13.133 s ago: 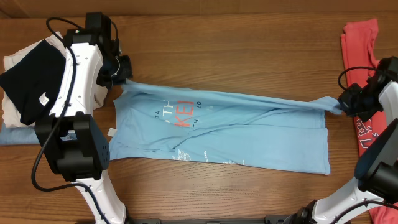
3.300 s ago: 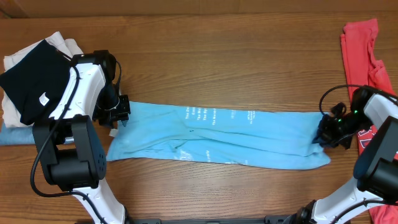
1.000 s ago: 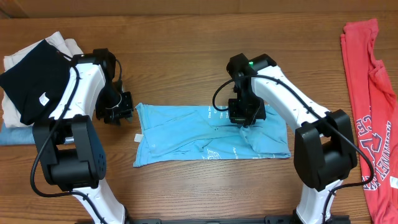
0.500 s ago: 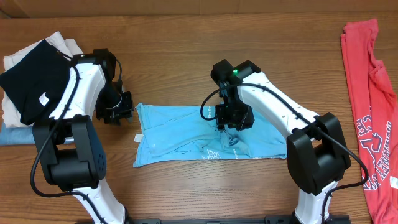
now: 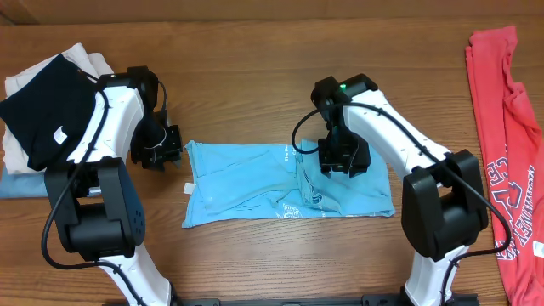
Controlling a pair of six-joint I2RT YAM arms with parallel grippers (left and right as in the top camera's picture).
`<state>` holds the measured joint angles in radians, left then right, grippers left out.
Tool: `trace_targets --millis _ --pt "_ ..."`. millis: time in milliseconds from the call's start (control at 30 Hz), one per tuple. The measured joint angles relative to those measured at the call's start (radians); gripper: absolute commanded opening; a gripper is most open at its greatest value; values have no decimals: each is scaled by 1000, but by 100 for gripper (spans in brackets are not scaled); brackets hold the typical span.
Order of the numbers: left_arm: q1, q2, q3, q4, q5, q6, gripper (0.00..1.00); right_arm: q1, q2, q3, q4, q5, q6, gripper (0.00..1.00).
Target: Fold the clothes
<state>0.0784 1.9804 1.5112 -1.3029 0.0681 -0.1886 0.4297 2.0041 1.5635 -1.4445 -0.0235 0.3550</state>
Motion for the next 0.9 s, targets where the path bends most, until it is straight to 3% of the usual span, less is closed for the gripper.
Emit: trace_targets --millis 333,500,733,900 --pt "0 0 0 -1 0 0 36 123 0 -111 112 -52 8 49" --pt "0 0 0 -1 3 0 36 127 0 -220 181 -147 8 45" --pt "0 0 0 -1 3 0 36 127 0 -240 204 -237 -19 44" --pt "0 0 0 -3 3 1 45 126 0 -202 160 -249 -46 46"
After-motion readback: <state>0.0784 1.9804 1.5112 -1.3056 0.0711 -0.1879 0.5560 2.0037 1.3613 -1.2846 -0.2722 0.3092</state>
